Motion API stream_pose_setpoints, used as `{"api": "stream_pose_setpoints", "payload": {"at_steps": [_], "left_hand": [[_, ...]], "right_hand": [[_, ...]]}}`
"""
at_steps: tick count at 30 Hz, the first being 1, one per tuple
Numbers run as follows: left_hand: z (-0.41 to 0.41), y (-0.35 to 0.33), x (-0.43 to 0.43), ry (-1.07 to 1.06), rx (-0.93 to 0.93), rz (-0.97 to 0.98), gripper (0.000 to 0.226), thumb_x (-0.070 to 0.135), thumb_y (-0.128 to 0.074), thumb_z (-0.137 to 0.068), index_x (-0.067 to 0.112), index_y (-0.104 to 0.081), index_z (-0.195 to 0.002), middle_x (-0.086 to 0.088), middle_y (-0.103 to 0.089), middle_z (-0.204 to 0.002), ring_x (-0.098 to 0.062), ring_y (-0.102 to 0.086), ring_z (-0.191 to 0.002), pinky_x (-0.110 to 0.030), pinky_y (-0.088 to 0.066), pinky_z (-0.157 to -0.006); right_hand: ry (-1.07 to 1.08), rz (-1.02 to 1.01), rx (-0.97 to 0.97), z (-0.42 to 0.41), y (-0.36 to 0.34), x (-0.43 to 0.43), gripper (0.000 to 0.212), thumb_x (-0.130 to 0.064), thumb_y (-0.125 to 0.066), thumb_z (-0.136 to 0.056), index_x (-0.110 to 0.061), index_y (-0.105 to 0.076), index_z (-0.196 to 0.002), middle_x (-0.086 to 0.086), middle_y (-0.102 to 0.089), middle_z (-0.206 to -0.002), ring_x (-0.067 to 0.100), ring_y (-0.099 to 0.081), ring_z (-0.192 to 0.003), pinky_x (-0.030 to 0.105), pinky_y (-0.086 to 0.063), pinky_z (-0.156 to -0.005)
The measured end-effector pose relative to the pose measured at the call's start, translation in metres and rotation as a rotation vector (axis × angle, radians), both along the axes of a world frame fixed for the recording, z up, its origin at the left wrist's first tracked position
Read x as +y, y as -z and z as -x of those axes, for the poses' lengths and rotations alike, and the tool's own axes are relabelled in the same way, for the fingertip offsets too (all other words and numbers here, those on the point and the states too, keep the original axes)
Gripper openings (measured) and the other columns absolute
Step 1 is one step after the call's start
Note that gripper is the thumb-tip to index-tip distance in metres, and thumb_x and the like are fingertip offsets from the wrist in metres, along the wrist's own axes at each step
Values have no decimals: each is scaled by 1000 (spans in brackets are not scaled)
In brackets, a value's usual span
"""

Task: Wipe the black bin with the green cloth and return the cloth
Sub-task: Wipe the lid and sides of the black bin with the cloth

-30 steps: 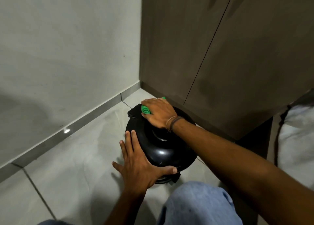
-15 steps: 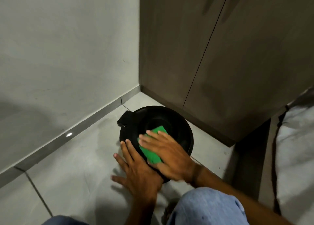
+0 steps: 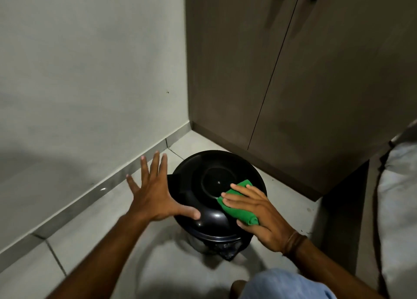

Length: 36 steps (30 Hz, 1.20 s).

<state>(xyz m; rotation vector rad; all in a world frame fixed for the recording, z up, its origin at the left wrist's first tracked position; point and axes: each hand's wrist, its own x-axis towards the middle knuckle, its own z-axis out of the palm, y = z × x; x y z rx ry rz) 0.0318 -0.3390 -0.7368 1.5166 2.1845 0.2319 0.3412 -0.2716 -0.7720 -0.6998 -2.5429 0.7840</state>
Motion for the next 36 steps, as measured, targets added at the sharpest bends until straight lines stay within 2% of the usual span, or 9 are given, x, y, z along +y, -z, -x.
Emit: {"api": "stream_pose_setpoints", "payload": {"at_steps": [4, 11, 15, 20, 24, 26, 29, 33, 36], "left_hand": [[27, 11, 31, 307, 95, 40, 190, 110, -67, -17, 37, 29, -164, 10, 39, -173, -23, 46, -153, -78, 13, -124], [26, 30, 50, 395, 21, 18, 189, 107, -72, -17, 37, 21, -166, 11, 21, -179, -23, 29, -163, -73, 11, -128], [23, 29, 43, 352, -43, 16, 190, 103, -76, -17, 35, 19, -167, 6, 13, -181, -25, 21, -165, -71, 8, -130], [-13, 43, -1, 118, -49, -52, 195, 110, -66, -11, 31, 21, -167, 7, 14, -181, -23, 18, -166, -69, 2, -131], [-33, 43, -10, 32, -36, -28, 196, 114, -53, -8, 28, 23, -167, 6, 20, -180, -23, 22, -165, -69, -1, -130], [-35, 46, -11, 33, -20, -28, 191, 116, -47, -14, 27, 24, -167, 6, 21, -179, -22, 22, -165, -68, -1, -131], [-34, 51, -12, 28, 40, -39, 171, 116, -39, -37, 25, 28, -166, 4, 26, -178, -23, 22, -165, -67, -2, -132], [-45, 46, -7, -78, -60, -45, 196, 116, -49, -7, 30, 28, -165, 5, 17, -180, -22, 15, -167, -64, 1, -131], [-49, 46, -7, -94, -79, -68, 197, 112, -58, -4, 32, 21, -166, 7, 5, -182, -22, 6, -168, -67, -3, -132]], "right_hand": [[-6, 31, -16, 0, -12, 21, 51, -28, -64, -96, -29, -60, -147, -21, -52, -157, 7, -30, -157, 40, -12, -131], [-7, 32, -38, -1, -11, 26, 53, -26, -66, -96, -28, -59, -148, -20, -50, -159, 8, -29, -158, 37, -11, -131], [15, -7, -30, 2, -6, 24, 57, -26, -64, -96, -29, -53, -153, -20, -45, -162, 10, -24, -160, 35, -7, -132], [145, 43, 6, 11, -7, 16, 62, -26, -66, -93, -31, -52, -153, -21, -44, -163, 6, -22, -160, 48, -13, -132], [11, -146, -131, 44, -12, -4, 67, -35, -57, -90, -30, -47, -156, -15, -40, -167, 9, -19, -162, 46, -15, -131], [-35, -211, -216, 74, -11, -17, 75, -41, -46, -83, -29, -45, -157, -11, -38, -168, 15, -20, -162, 42, -11, -132], [6, -242, -262, 116, -12, -16, 72, -41, -49, -83, -27, -48, -153, -6, -44, -165, 22, -29, -159, 46, -17, -130], [77, -230, -265, 132, -19, 14, 66, -31, -65, -84, -25, -56, -149, -4, -54, -158, 23, -42, -152, 44, -22, -126], [183, -246, -284, 140, -23, 40, 66, -28, -69, -84, -22, -57, -148, -1, -57, -155, 23, -45, -149, 41, -23, -125]]}}
